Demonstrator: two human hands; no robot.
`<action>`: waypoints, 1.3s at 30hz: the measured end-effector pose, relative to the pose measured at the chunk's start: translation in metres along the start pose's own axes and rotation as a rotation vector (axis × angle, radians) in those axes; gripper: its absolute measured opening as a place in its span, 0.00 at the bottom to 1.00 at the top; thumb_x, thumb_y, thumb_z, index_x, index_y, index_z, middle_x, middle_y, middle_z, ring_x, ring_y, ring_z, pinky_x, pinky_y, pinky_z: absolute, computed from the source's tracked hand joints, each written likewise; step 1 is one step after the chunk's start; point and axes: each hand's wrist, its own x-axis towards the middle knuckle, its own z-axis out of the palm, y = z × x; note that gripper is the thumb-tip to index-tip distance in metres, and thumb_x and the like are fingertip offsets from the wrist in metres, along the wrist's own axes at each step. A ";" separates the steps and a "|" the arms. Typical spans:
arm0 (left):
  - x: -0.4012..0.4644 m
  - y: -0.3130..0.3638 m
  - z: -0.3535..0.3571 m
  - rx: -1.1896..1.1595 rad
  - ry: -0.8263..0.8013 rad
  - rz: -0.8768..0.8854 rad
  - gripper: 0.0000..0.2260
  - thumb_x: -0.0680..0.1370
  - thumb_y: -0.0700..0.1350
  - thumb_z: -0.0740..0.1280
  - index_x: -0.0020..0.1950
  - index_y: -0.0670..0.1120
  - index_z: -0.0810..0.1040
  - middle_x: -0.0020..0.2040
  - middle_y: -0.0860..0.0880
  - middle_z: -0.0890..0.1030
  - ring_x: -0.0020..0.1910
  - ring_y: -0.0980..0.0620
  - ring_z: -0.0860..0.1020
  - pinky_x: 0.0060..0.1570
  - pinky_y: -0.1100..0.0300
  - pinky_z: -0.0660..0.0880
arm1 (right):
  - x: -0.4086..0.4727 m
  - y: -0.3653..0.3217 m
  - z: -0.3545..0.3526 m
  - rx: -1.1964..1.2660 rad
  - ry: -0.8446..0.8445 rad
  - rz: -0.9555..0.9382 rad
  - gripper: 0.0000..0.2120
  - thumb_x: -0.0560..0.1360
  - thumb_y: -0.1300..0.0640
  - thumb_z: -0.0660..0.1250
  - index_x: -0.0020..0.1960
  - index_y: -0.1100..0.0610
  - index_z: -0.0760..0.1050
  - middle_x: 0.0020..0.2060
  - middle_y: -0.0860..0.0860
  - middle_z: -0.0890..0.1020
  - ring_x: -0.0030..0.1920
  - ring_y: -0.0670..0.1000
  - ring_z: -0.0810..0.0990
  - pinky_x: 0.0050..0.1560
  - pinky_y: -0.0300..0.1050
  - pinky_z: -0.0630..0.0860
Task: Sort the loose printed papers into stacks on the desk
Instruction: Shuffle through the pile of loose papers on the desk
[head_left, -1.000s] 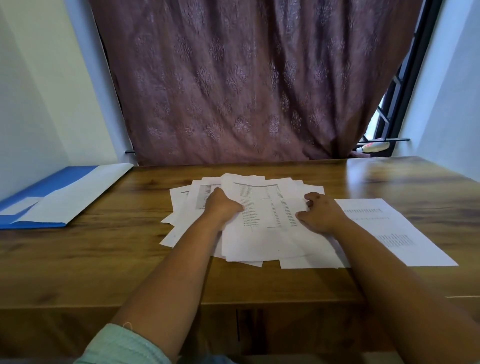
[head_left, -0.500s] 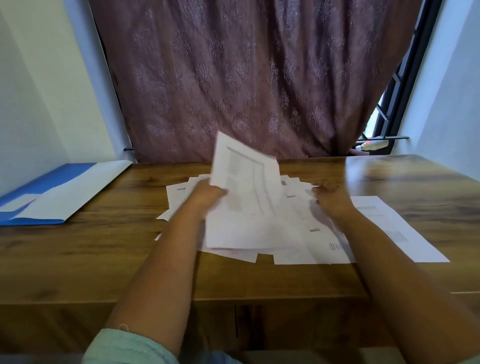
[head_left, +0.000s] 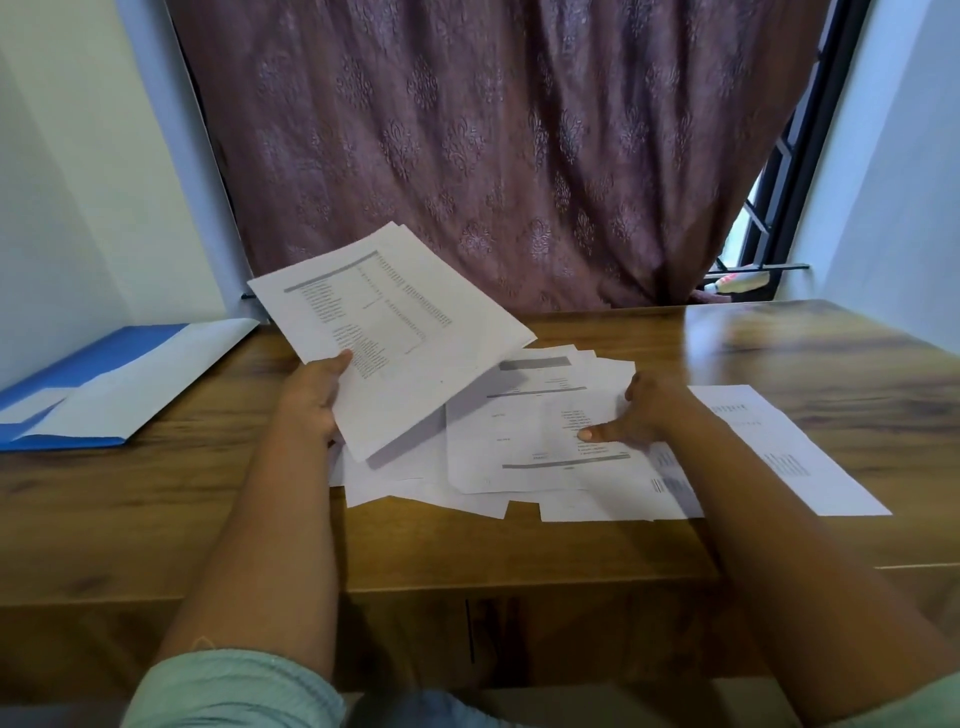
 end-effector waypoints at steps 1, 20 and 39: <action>-0.002 -0.001 0.003 -0.018 -0.018 0.004 0.07 0.80 0.40 0.66 0.57 0.47 0.78 0.57 0.44 0.83 0.55 0.43 0.81 0.51 0.43 0.79 | 0.000 -0.002 -0.002 -0.023 -0.009 0.001 0.49 0.61 0.30 0.73 0.70 0.61 0.67 0.65 0.56 0.75 0.64 0.55 0.73 0.54 0.43 0.68; -0.017 -0.014 0.034 -0.072 -0.183 -0.044 0.06 0.80 0.36 0.66 0.54 0.45 0.79 0.59 0.41 0.82 0.60 0.40 0.80 0.45 0.46 0.82 | -0.006 -0.019 -0.019 -0.017 -0.103 0.036 0.28 0.65 0.42 0.78 0.47 0.59 0.66 0.37 0.52 0.72 0.47 0.53 0.73 0.49 0.45 0.69; -0.018 -0.014 0.033 -0.114 -0.143 -0.006 0.06 0.80 0.37 0.66 0.54 0.46 0.79 0.46 0.45 0.86 0.46 0.44 0.83 0.37 0.49 0.83 | -0.008 -0.025 -0.023 -0.021 -0.110 0.060 0.37 0.65 0.44 0.79 0.65 0.61 0.69 0.57 0.57 0.77 0.57 0.56 0.76 0.56 0.47 0.72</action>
